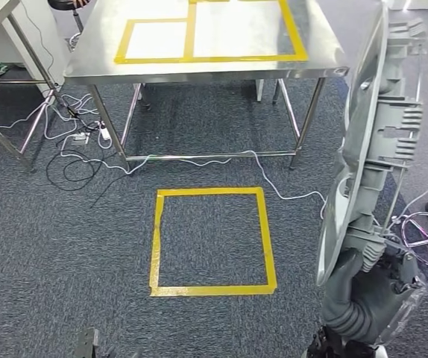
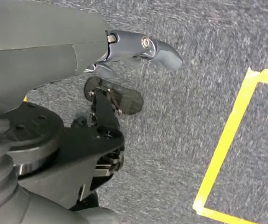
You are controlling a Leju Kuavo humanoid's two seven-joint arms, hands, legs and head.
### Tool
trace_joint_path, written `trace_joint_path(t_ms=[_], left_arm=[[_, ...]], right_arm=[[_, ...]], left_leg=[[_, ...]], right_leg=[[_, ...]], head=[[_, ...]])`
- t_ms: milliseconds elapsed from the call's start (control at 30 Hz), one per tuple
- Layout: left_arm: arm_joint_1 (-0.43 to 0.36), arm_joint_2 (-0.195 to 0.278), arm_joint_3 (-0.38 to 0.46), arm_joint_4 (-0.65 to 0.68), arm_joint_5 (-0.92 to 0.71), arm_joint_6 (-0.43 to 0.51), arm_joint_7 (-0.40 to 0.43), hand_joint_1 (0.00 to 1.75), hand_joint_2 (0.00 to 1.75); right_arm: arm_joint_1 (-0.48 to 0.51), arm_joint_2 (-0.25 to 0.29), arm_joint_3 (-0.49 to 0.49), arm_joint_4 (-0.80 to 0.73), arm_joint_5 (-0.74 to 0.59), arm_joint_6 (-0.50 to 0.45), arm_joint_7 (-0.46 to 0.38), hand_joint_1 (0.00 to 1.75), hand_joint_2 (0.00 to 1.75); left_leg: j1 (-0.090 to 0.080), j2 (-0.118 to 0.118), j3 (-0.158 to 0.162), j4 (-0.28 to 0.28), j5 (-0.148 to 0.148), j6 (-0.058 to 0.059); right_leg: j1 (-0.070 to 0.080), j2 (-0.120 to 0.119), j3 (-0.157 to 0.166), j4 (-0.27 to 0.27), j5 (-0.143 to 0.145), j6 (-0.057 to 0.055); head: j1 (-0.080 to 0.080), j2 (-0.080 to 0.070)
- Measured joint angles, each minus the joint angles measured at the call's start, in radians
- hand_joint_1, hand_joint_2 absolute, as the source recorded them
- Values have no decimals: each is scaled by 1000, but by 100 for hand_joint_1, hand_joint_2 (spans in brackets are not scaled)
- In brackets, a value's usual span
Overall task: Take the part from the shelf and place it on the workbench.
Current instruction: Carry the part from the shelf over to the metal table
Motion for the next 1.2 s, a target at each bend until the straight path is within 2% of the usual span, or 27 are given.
trace_joint_path(t_ms=[33,167,367,1200], left_arm=[[1,0,0,0,0,0,0,0,175],[3,0,0,1,1,3,0,0,175],[3,0,0,1,9,8,0,0,175],[5,9,0,1,11,13,0,0,175]], right_arm=[[2,0,0,0,0,-2,0,175,175],[5,0,0,0,2,-9,0,175,175],[5,0,0,0,-9,-21,6,175,175],[8,0,0,0,-21,-40,0,175,175]], left_leg=[[-1,-1,0,0,0,1],[-1,-2,0,0,-2,10],[-1,-2,0,1,-1,14],[0,-2,0,-1,1,16]], right_leg=[[0,-1,2,-4,2,-1],[-1,-1,10,-18,8,14],[-1,-1,11,-23,11,21],[1,-1,11,-22,12,22]], head=[[0,0],[0,0],[0,0],[-1,0]])
